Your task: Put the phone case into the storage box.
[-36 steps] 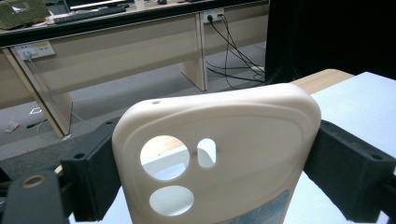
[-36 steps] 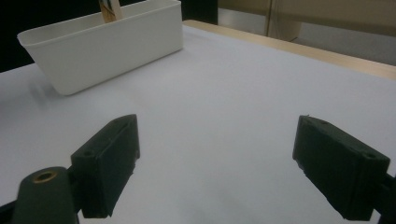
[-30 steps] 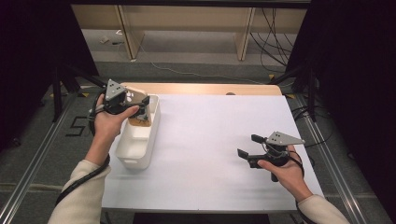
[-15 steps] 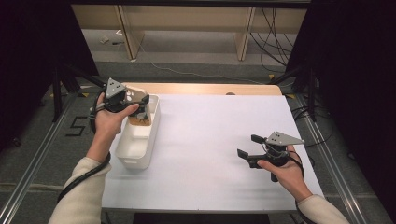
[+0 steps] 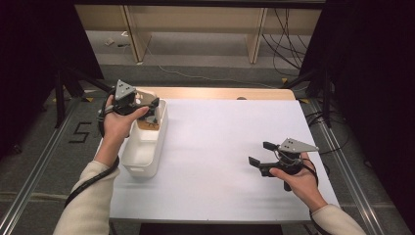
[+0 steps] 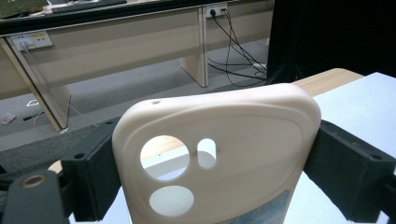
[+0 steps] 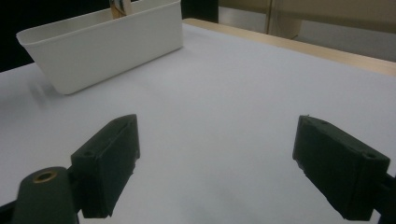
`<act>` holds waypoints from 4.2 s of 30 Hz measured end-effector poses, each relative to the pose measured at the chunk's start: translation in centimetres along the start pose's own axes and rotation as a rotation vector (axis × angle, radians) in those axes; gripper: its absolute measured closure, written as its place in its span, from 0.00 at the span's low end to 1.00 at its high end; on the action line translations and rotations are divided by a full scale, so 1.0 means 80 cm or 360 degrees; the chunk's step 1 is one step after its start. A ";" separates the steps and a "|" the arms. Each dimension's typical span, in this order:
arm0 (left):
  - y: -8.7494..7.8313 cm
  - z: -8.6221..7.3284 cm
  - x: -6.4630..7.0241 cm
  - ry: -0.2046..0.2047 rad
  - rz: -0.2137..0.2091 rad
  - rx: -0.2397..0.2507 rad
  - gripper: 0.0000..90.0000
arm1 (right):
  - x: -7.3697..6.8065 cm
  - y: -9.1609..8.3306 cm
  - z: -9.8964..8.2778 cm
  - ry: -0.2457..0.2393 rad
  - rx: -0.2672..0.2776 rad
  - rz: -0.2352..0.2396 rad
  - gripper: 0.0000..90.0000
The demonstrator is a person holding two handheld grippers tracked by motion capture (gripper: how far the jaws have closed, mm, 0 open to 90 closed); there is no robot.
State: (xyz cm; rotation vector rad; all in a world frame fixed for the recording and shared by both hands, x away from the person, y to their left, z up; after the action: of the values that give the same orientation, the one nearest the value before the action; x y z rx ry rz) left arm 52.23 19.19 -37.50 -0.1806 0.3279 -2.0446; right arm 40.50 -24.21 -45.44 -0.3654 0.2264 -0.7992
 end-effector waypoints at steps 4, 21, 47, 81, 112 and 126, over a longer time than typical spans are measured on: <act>0.003 0.000 -0.001 -0.0003 0.0004 -0.0007 0.13 | 0.000 0.000 0.000 -0.0001 -0.0004 0.0000 0.17; 0.014 0.004 -0.006 -0.0017 0.0017 -0.0029 0.13 | 0.000 0.000 0.000 -0.0001 -0.0001 0.0002 0.17; 0.028 0.005 -0.016 -0.0036 0.0041 -0.0061 0.13 | 0.000 -0.001 0.000 -0.0001 0.0001 0.0003 0.17; 0.045 0.009 -0.021 -0.0049 0.0039 -0.0082 0.13 | 0.000 -0.001 0.000 0.0000 0.0001 0.0007 0.17; 0.055 0.015 -0.027 -0.0071 0.0039 -0.0093 0.13 | 0.001 -0.001 0.000 0.0004 -0.0001 0.0003 0.17; 0.061 0.016 -0.033 -0.0075 0.0054 -0.0111 0.13 | 0.001 0.000 -0.001 0.0007 0.0003 0.0006 0.17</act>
State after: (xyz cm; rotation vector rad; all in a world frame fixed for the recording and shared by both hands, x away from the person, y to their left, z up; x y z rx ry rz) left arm 57.90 19.08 -37.79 -0.2638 0.3707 -1.9936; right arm 40.52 -24.29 -45.49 -0.3612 0.2301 -0.7967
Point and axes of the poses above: each handheld gripper's, and its own axes: y roughly forward along the jaws, z roughly out of its top, x roughly to its right, the point moved 4 cm from there along y, roughly forward along the jaws, and after that the axes turned 4 degrees about -z, right-handed, at the moved point
